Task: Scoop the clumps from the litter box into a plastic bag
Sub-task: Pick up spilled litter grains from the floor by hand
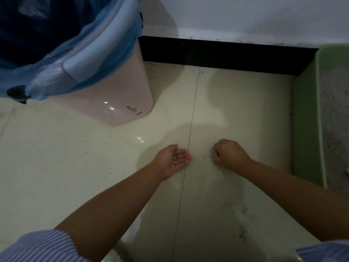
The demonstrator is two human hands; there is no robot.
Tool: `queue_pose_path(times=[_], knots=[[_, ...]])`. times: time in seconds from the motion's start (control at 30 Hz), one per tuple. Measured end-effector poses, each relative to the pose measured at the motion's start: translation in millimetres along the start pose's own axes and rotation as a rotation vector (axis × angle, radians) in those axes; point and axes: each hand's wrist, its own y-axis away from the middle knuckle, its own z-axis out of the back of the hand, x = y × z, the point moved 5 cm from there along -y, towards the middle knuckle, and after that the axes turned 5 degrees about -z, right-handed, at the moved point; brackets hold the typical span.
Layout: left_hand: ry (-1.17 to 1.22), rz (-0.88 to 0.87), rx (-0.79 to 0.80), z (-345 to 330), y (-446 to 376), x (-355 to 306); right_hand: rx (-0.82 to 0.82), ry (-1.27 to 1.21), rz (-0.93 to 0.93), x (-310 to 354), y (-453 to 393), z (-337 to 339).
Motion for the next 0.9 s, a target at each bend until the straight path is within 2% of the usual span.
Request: queue_pose_path(times=[0.07,0.13,0.17,0.23,0.27,0.33,0.47,0.53,0.6,0.7,0.8,0.9], knots=[[0.029,-0.008,-0.009,1.8,0.7,-1.2,-0.068,-0.166,-0.087,-9.6,0.0,8.3],[0.047,0.0,-0.006,0.6,0.8,0.3,-0.191,-0.446,-0.193,-20.2,1.2,17.0],[0.051,0.013,0.0,-1.3,1.3,2.0,-0.198,-0.62,-0.217,-20.3,3.2,19.7],[0.047,0.044,0.014,-7.7,2.4,5.8,-0.041,-0.929,-0.174,-7.5,6.2,22.7],[0.04,0.055,0.024,-11.8,3.0,7.2,0.048,-0.972,-0.115,-0.2,8.2,24.4],[0.029,0.068,0.049,-20.0,5.2,8.8,0.092,-0.824,-0.018,2.9,11.6,30.9],[0.008,0.038,0.046,-23.6,4.9,9.0,-0.063,-0.478,-0.067,-30.2,8.9,24.0],[-0.007,0.002,0.002,-20.2,3.0,7.1,-0.159,-0.286,-0.016,-28.1,8.9,14.7],[-0.006,-0.033,-0.036,-15.8,1.3,4.1,-0.251,-0.212,0.134,-14.7,12.6,6.6],[0.002,-0.059,-0.038,-11.9,0.0,-0.4,-0.266,-0.047,0.333,9.7,11.4,-5.6],[-0.017,-0.061,-0.033,-10.8,0.1,-2.8,-0.239,0.003,0.388,22.1,3.8,-6.7],[-0.018,-0.054,-0.035,-10.4,-0.4,-0.4,-0.315,0.101,0.468,22.2,0.7,-0.4]])
